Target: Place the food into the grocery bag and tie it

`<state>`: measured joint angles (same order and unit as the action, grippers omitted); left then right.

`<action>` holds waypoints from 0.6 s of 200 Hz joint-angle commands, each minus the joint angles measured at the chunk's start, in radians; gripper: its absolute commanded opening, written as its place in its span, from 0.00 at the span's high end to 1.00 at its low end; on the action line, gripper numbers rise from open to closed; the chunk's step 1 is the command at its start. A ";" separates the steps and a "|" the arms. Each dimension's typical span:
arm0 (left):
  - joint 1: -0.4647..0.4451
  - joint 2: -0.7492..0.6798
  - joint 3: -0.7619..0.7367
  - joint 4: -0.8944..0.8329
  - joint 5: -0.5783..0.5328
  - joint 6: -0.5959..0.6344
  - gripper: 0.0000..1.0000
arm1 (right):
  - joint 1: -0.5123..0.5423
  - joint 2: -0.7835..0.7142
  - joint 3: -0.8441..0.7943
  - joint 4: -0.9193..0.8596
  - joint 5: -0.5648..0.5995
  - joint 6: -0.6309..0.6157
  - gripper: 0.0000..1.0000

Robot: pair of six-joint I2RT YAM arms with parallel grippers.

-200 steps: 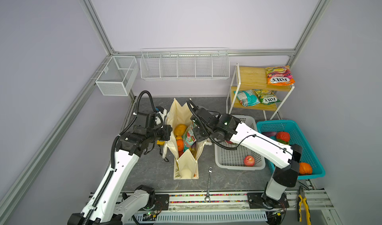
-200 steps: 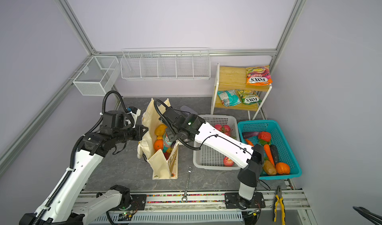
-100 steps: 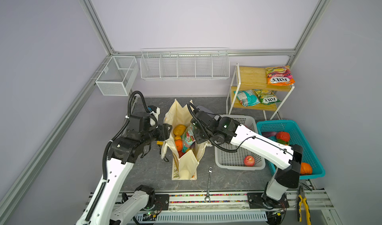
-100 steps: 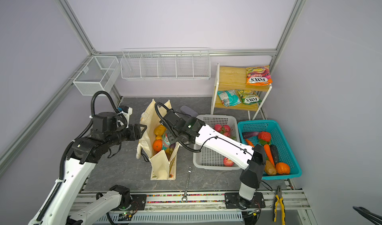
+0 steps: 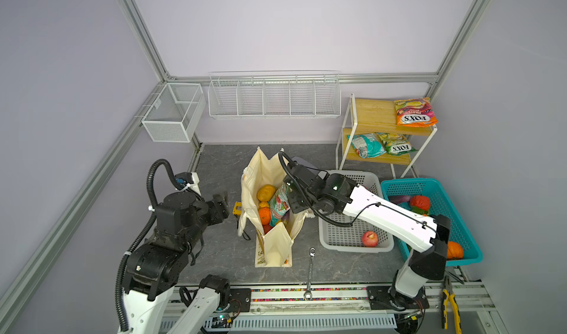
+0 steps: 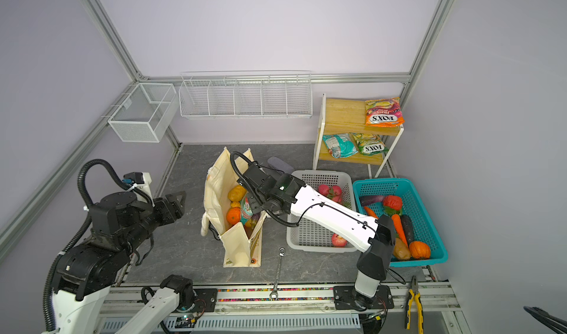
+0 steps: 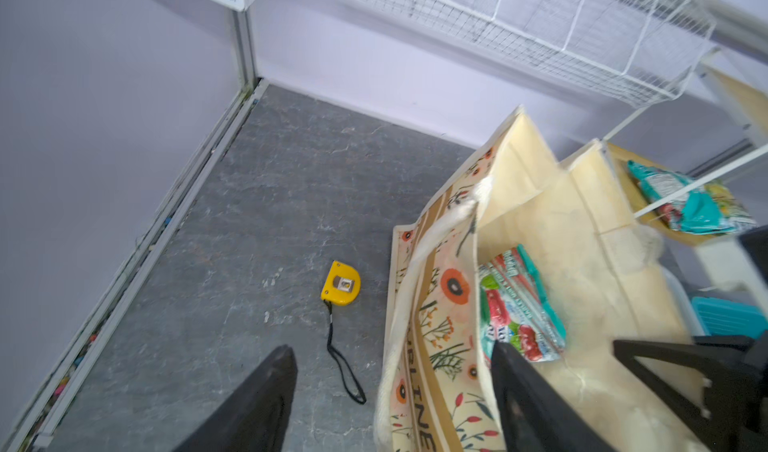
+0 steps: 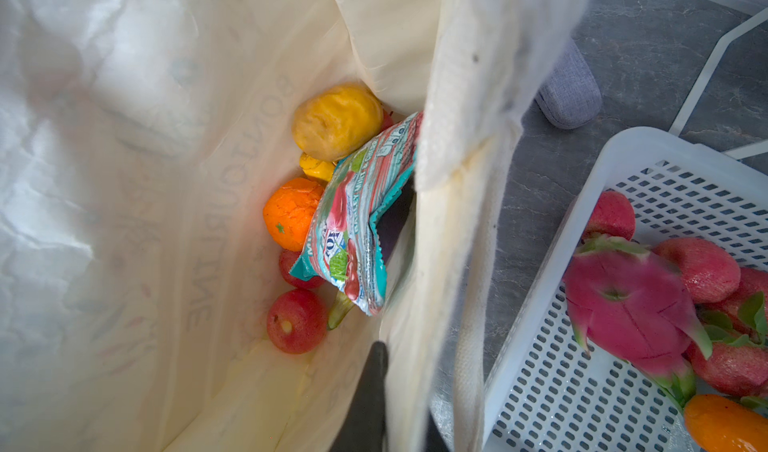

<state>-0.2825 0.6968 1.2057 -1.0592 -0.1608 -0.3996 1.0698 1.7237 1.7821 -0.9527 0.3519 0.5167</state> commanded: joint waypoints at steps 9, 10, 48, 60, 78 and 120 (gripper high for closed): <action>0.116 -0.011 -0.139 -0.038 0.148 -0.044 0.26 | 0.010 -0.047 -0.019 0.011 0.005 0.002 0.91; 0.122 -0.012 -0.149 -0.038 0.157 -0.045 0.27 | 0.011 -0.047 -0.020 0.011 0.004 0.001 0.91; 0.284 -0.021 -0.292 0.033 0.415 -0.038 0.36 | 0.012 -0.070 -0.041 0.015 0.000 -0.013 0.91; 0.290 -0.020 -0.291 0.046 0.433 -0.041 0.36 | 0.010 -0.079 -0.051 0.018 0.001 -0.018 0.91; 0.296 -0.015 -0.313 0.081 0.470 -0.056 0.36 | 0.010 -0.088 -0.056 0.025 -0.003 -0.023 0.92; 0.296 0.047 -0.321 0.079 0.541 -0.026 0.43 | 0.010 -0.104 -0.062 0.032 -0.009 -0.029 0.92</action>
<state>0.0067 0.7147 0.8944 -0.9947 0.3065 -0.4400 1.0718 1.6722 1.7325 -0.9524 0.3424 0.5045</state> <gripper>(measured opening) 0.581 0.086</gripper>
